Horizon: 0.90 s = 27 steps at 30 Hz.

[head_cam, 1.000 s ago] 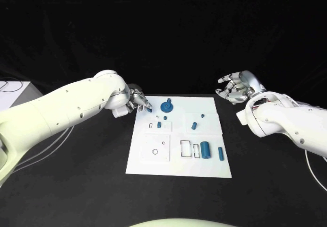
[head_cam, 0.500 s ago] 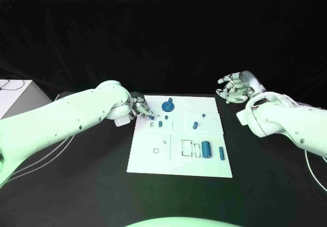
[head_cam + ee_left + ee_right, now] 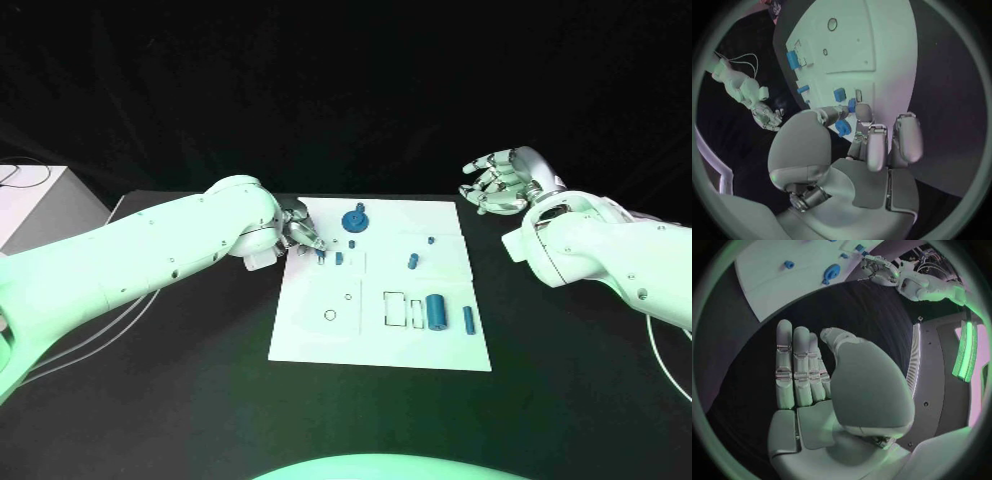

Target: Assemble the parts on the task board

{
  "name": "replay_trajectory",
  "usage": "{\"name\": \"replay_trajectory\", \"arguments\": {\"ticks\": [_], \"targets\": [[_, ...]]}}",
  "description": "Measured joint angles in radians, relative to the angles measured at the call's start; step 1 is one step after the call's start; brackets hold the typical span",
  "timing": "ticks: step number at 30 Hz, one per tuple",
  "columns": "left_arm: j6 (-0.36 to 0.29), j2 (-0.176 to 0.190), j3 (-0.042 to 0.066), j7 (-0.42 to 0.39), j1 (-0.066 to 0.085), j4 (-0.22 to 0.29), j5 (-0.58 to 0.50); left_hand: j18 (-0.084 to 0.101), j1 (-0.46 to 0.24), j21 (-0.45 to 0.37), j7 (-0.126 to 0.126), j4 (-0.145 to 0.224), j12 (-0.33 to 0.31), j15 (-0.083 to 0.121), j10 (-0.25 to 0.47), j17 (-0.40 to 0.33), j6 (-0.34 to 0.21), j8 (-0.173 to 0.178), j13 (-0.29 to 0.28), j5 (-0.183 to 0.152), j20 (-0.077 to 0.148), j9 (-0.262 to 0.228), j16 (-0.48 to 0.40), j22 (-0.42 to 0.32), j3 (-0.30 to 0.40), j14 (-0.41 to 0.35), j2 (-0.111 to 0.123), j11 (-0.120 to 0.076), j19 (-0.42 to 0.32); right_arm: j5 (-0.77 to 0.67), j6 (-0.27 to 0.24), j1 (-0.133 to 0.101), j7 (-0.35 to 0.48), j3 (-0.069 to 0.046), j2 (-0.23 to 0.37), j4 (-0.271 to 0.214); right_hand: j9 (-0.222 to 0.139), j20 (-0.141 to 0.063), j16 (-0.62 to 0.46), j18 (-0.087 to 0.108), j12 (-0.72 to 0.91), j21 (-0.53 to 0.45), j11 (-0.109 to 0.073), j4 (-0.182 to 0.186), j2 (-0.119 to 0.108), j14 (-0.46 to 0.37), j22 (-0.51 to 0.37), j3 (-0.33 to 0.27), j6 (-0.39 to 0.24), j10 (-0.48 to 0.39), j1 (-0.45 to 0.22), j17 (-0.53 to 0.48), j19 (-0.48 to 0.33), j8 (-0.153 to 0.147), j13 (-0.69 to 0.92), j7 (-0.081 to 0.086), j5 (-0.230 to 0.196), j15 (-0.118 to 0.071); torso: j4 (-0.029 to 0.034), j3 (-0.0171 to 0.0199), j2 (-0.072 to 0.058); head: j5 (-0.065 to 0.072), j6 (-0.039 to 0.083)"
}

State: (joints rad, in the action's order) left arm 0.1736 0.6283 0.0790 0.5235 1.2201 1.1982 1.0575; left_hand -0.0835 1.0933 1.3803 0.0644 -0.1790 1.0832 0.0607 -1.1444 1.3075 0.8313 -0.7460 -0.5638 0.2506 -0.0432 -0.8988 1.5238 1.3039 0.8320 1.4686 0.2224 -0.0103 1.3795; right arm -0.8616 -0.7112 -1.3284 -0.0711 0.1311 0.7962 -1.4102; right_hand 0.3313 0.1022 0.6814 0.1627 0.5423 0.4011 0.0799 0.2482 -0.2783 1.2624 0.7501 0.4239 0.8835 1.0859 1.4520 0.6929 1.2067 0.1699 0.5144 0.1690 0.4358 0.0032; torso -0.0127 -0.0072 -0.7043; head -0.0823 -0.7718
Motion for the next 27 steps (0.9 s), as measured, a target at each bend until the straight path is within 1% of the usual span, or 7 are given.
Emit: {"name": "replay_trajectory", "arguments": {"ticks": [6, 14, 16, 17, 24, 27], "targets": [[0.021, 0.001, 0.0, 0.001, -0.001, 0.0, 0.008, 0.0, 0.0, 0.0, 0.0, 0.0, 0.0, 0.0, 0.0, 0.0, 0.0, 0.0, 0.0, 0.0, 0.0, 0.0, 0.0, 0.001, 0.0, 0.0, 0.0, 0.0, 0.0, 0.005, 0.0, 0.0, 0.001, 0.0, 0.001, -0.001, 0.0, 0.0, -0.004, 0.0, -0.003, -0.003, 0.0, -0.003, 0.0, 0.0, -0.003, -0.003, -0.005, 0.0, 0.0, 0.0, 0.0, 0.0, -0.006, 0.002, 0.0, 0.0, 0.0011, -0.0003, 0.001, 0.0, -0.005], [0.047, 0.001, -0.003, 0.001, -0.001, 0.001, 0.02, 0.0, 0.002, 0.0, 0.0, 0.0, 0.0, 0.0, 0.0, 0.0, 0.0, 0.0, 0.0, 0.004, 0.0, -0.001, 0.0, 0.003, 0.0, 0.0, -0.002, 0.0, 0.0, 0.01, 0.0, 0.0, 0.002, 0.0, 0.001, 0.0, 0.0, 0.0, -0.008, 0.0, -0.004, -0.004, 0.001, -0.003, 0.0, 0.0, -0.005, -0.003, -0.005, 0.0, 0.0, 0.0, 0.0, 0.0, -0.009, 0.002, 0.0, 0.0, 0.0009, -0.0007, 0.001, 0.0, -0.005], [0.05, 0.001, -0.004, 0.001, -0.001, 0.002, 0.023, 0.0, 0.002, 0.0, 0.0, 0.0, 0.0, 0.0, 0.0, 0.0, 0.0, 0.0, 0.0, 0.004, 0.0, -0.001, 0.0, 0.003, 0.0, 0.0, -0.002, 0.0, 0.0, 0.012, 0.001, 0.0, 0.003, 0.0, 0.001, 0.0, 0.0, 0.0, -0.008, 0.0, -0.004, -0.004, 0.001, -0.003, 0.0, 0.0, -0.005, -0.003, -0.005, 0.001, 0.0, 0.0, 0.0, 0.0, -0.01, 0.002, 0.0, 0.0, 0.0009, -0.001, 0.001, -0.001, -0.005], [0.051, 0.001, -0.004, 0.001, -0.001, 0.002, 0.024, 0.0, 0.002, 0.0, 0.0, 0.0, 0.0, 0.0, 0.0, 0.0, 0.0, 0.0, 0.0, 0.004, 0.0, -0.009, 0.0, 0.003, 0.0, 0.0, -0.002, 0.0, 0.0, 0.013, 0.001, 0.0, 0.003, 0.0, 0.001, 0.0, 0.0, 0.0, -0.008, 0.0, -0.004, -0.004, 0.001, -0.003, 0.0, 0.0, -0.005, -0.003, -0.005, 0.001, 0.0, 0.0, 0.0, 0.0, -0.011, 0.002, 0.0, 0.0, 0.0009, -0.0011, 0.001, -0.001, -0.005], [0.053, -0.003, -0.005, 0.001, -0.001, 0.002, 0.034, 0.0, 0.003, 0.0, 0.0, 0.0, 0.0, 0.0, 0.0, 0.0, 0.0, 0.0, 0.0, 0.004, 0.0, -0.01, 0.0, 0.003, 0.0, 0.0, -0.003, 0.001, 0.0, 0.018, 0.003, 0.0, 0.006, 0.0, 0.001, 0.0, 0.0, 0.0, -0.013, 0.0, -0.008, -0.01, 0.002, -0.005, 0.0, 0.0, -0.007, -0.005, -0.005, 0.002, 0.0, 0.0, 0.0, 0.0, -0.014, 0.002, 0.0, 0.0, 0.0009, -0.0011, 0.002, -0.002, -0.007], [0.053, -0.006, -0.006, 0.0, -0.001, 0.001, 0.037, 0.0, 0.003, 0.0, 0.0, 0.0, 0.0, 0.0, -0.001, 0.0, 0.0, 0.0, 0.0, 0.004, 0.0, -0.012, 0.0, 0.003, 0.0, 0.0, -0.003, 0.002, 0.0, 0.019, 0.003, 0.0, 0.007, 0.0, 0.001, 0.0, 0.0, 0.004, -0.013, 0.0, -0.008, -0.01, 0.002, -0.005, 0.0, 0.0, -0.008, -0.005, -0.005, 0.002, 0.0, 0.0, -0.004, 0.0, -0.015, 0.002, 0.0, 0.0, 0.0003, -0.0009, 0.002, -0.003, -0.008]]}}
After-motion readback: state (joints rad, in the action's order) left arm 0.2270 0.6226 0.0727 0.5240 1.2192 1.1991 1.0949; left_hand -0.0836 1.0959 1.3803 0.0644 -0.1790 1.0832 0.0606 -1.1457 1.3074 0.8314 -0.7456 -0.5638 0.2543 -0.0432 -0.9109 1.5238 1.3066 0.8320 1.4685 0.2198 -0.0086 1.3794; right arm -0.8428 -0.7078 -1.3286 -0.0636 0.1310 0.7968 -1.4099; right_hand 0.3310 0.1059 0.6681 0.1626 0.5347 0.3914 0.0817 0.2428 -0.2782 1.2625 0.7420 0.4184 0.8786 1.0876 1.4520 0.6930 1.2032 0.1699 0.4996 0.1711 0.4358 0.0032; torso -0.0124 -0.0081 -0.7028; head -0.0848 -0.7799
